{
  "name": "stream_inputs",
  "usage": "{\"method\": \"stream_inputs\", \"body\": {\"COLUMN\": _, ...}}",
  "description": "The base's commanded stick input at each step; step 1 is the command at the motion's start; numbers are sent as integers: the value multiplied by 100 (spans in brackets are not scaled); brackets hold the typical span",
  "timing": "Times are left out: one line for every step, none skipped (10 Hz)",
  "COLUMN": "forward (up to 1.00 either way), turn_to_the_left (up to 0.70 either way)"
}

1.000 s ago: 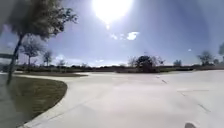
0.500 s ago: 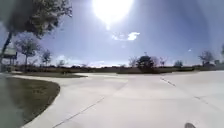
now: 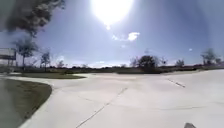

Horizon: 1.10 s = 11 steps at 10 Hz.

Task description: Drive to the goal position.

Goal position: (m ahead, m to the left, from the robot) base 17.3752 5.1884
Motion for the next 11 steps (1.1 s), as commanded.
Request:
{"method": "stream_inputs", "body": {"forward": 100, "turn_to_the_left": 0}}
{"method": "stream_inputs", "body": {"forward": 100, "turn_to_the_left": 0}}
{"method": "stream_inputs", "body": {"forward": 100, "turn_to_the_left": 0}}
{"method": "stream_inputs", "body": {"forward": 100, "turn_to_the_left": 0}}
{"method": "stream_inputs", "body": {"forward": 100, "turn_to_the_left": 0}}
{"method": "stream_inputs", "body": {"forward": 100, "turn_to_the_left": 0}}
{"method": "stream_inputs", "body": {"forward": 100, "turn_to_the_left": 14}}
{"method": "stream_inputs", "body": {"forward": 100, "turn_to_the_left": 33}}
{"method": "stream_inputs", "body": {"forward": 100, "turn_to_the_left": 37}}
{"method": "stream_inputs", "body": {"forward": 100, "turn_to_the_left": 13}}
{"method": "stream_inputs", "body": {"forward": 100, "turn_to_the_left": 0}}
